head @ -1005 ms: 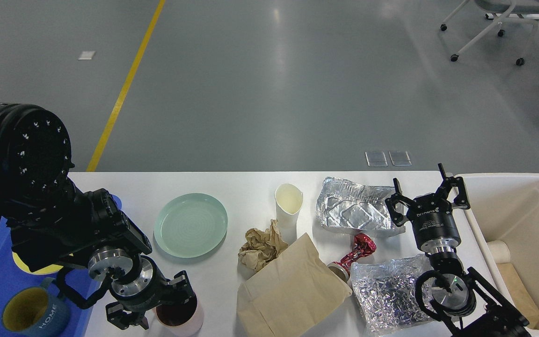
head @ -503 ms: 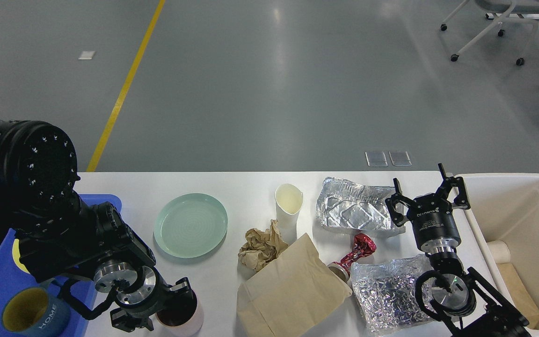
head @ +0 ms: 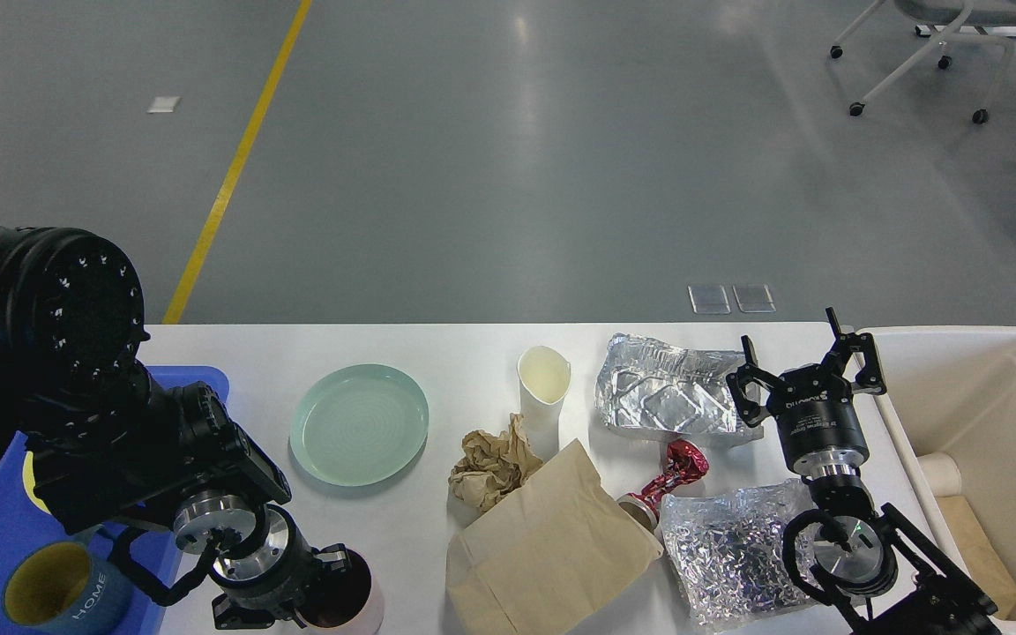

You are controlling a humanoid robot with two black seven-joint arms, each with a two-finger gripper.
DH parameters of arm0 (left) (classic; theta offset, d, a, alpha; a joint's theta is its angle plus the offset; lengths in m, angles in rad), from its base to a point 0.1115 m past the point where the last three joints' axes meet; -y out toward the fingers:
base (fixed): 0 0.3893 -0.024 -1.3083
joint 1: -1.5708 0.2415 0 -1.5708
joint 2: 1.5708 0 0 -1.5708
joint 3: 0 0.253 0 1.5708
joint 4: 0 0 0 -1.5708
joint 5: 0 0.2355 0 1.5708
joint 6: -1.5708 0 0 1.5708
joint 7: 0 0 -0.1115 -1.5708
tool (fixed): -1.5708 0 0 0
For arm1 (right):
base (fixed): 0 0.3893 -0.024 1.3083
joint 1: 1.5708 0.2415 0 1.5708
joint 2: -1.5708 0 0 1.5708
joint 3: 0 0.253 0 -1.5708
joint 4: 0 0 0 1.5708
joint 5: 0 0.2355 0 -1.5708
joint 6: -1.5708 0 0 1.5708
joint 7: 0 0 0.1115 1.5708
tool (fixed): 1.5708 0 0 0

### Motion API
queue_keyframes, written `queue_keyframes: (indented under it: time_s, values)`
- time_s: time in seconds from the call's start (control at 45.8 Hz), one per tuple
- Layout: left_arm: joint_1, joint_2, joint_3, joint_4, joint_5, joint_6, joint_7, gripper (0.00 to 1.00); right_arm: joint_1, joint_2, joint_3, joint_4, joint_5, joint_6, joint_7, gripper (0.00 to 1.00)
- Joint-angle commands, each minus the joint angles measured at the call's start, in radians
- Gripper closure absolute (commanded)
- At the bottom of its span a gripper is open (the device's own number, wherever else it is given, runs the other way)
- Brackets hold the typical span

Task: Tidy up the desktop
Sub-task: 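Lift the white mug and set it in the blue tray corner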

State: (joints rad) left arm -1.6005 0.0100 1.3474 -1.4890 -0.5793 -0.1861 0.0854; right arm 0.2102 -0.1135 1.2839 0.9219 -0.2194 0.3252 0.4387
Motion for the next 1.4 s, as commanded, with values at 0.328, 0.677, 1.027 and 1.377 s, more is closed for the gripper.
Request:
queue_keyframes:
  time_s: [0.328,0.677,1.027,1.377]
  values:
    - [-0.326,0.122,0.032,-0.152,0.038,-0.154,0.092,1.00,0.000,0.000,0.000,0.000,0.000,0.000,0.000,0.00]
    - [-0.926,0.191,0.090,-0.171,0.145,-0.765,0.203,1.00,0.000,0.000,0.000,0.000,0.000,0.000,0.000,0.00]
    - [-1.201,0.196,0.139,-0.171,0.240,-0.774,0.188,1.00,0.000,0.000,0.000,0.000,0.000,0.000,0.000,0.00]
    - [-0.914,0.459,0.351,0.047,0.417,-0.774,0.157,1.00,0.000,0.000,0.000,0.000,0.000,0.000,0.000,0.00]
